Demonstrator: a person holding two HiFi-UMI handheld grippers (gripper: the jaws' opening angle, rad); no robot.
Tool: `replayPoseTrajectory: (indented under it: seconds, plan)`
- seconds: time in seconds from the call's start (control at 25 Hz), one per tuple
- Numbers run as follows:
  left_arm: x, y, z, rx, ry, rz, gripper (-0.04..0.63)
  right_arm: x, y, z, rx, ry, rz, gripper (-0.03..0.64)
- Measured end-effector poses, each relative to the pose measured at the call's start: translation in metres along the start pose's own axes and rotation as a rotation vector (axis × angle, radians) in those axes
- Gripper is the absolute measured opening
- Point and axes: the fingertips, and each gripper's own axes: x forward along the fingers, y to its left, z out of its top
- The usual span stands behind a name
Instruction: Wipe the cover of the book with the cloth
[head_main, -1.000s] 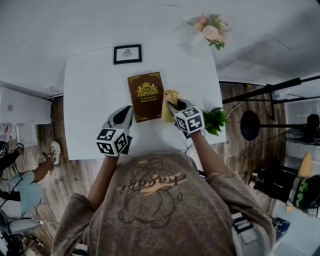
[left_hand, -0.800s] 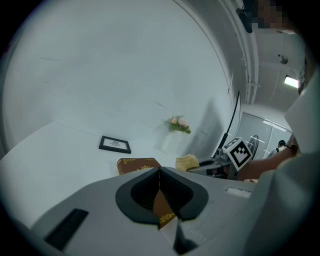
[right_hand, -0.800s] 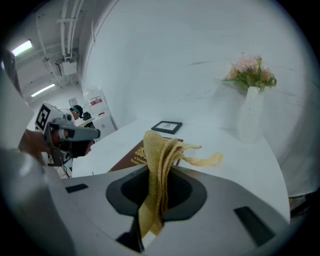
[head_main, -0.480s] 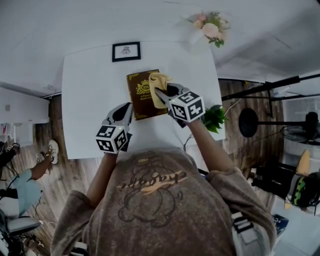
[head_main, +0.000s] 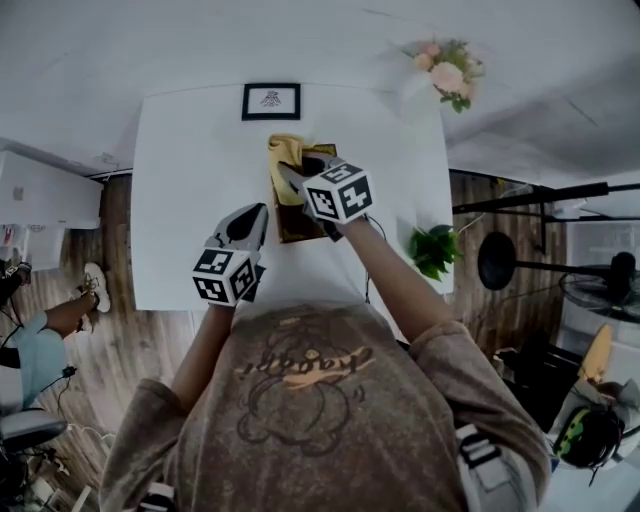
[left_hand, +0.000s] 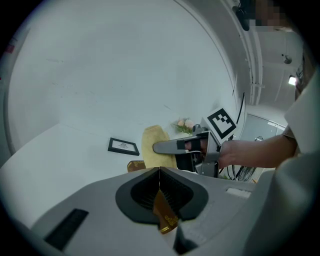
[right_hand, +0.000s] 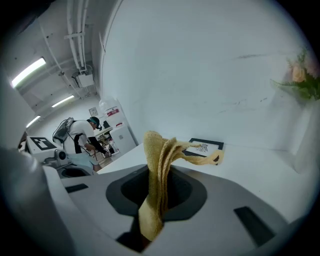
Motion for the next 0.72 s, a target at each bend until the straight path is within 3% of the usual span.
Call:
replayPoseTrajectory:
  seconds: [0.36,0.72]
  plan:
    - [-0.005,0.027,-0.002,-0.036,-0.006,0.055,0.005,0.053,-0.024,-0.022,0.052,0.080,-0.055,0.066]
    - [-0.005,0.037,-0.003,-0.054,-0.002,0.070,0.005,0.065,-0.046,-0.036,-0.010,0.129,-0.132,0.066]
